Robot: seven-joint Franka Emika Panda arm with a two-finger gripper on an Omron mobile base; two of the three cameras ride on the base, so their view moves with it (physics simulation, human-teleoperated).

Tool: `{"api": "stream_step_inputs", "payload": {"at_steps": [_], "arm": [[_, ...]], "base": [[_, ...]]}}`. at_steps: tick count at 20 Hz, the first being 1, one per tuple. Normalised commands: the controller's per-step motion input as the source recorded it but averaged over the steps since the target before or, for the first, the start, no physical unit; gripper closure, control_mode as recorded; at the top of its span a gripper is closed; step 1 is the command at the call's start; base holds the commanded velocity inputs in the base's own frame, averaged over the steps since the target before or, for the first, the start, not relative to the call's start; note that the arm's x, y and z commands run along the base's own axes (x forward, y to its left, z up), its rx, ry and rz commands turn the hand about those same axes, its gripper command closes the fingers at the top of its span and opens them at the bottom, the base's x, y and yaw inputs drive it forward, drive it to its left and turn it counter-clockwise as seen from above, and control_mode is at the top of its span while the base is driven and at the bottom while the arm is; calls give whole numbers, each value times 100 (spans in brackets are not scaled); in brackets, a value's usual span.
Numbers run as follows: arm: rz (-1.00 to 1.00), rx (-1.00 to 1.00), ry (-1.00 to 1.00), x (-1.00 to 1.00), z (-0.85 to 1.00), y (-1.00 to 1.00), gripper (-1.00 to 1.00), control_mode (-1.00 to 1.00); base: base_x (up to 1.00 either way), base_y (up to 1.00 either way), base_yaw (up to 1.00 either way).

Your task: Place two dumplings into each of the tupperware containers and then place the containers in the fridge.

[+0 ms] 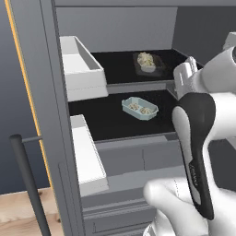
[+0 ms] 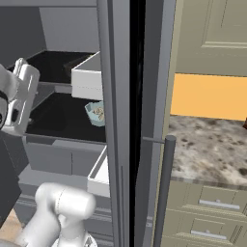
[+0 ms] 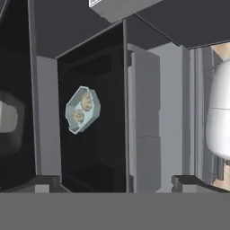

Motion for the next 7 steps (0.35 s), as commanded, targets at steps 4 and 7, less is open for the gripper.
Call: {"api": "stream_step_inputs", "payload": {"at_steps": [4,7], "arm": [[-1,-2,0,-58,-25,0,-100,-100],[0,0,0,-11,-20,0,-100,-100]], "base": [[0,0,0],[0,0,0]]}}
